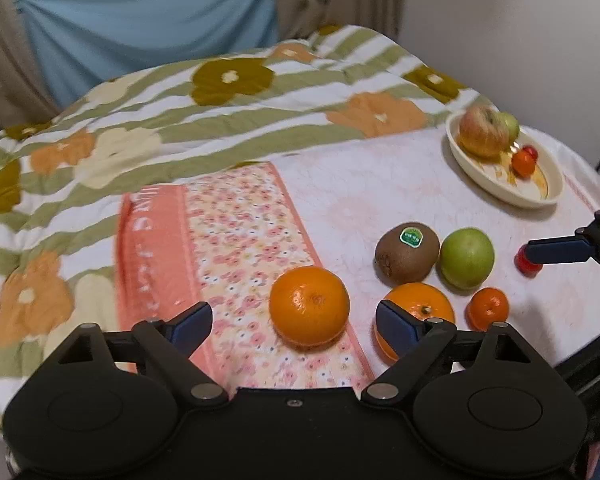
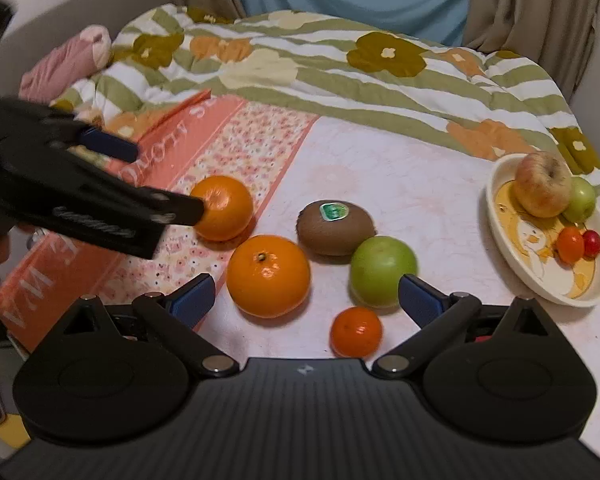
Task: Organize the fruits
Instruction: 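Grasp a large orange with the left tool while the right tool grasps another large orange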
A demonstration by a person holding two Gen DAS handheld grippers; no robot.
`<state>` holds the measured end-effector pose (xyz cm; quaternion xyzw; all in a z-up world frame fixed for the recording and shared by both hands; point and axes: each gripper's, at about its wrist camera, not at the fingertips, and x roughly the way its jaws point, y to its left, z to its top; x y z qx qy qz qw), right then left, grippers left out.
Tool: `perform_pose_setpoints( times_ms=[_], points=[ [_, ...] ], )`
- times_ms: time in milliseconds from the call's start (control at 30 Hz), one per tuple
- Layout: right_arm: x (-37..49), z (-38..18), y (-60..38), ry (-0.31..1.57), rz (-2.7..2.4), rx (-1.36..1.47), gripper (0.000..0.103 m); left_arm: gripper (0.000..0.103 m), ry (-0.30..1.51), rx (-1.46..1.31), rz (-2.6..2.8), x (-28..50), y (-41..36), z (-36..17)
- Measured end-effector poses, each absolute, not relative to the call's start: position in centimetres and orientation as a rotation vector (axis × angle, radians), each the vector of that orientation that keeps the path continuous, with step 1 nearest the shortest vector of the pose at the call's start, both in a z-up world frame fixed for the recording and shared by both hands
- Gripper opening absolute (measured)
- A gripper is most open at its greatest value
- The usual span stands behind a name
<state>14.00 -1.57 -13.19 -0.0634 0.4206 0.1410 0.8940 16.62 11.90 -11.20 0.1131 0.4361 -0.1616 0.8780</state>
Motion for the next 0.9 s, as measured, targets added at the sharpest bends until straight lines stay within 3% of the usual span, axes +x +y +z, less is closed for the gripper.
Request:
perform_pose_setpoints(
  times_ms=[533, 900],
  points=[
    [15.5, -16.4, 0.4, 0.927, 0.293, -0.135, 0.103, 0.066, 0.983, 0.244, -0.420, 20.0, 10.7, -15.6],
    [15.8, -17.2, 1.4, 0.937, 0.297, -0.161, 0.103, 0.064, 0.984, 0.216, -0.404, 19.7, 11.1, -15.7]
  ],
)
